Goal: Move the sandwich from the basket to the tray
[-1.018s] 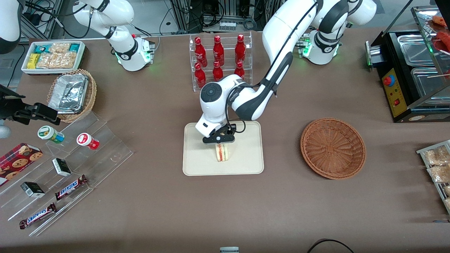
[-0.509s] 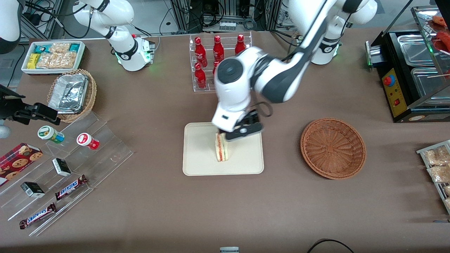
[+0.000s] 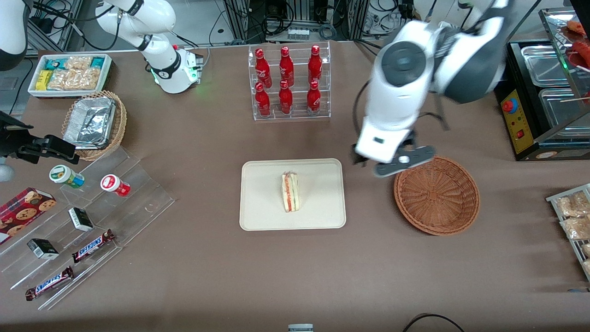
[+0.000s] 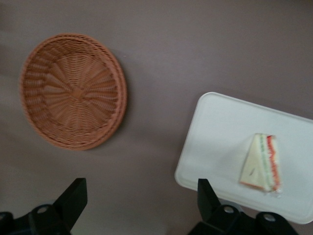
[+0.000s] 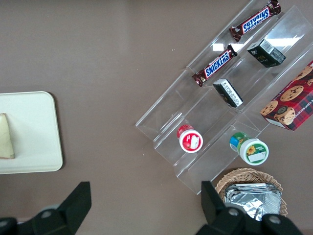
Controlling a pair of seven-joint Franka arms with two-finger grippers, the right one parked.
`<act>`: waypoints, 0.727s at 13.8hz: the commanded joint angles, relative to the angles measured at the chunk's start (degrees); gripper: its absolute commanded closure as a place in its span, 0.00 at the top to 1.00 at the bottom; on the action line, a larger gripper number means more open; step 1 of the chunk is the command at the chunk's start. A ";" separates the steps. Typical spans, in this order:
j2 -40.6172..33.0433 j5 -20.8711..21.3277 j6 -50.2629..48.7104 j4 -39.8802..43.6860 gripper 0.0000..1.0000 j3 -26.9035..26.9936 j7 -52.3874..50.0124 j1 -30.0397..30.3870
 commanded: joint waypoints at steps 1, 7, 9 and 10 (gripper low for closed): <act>-5.78 -1.49 -2.16 -4.38 0.99 -0.59 8.30 5.46; -13.25 -4.99 -6.48 -8.32 0.99 -0.50 28.68 18.64; -15.10 -6.33 -7.70 -9.30 0.99 -0.50 35.80 23.65; -15.54 -6.33 -8.49 -9.30 0.99 -0.50 37.84 24.54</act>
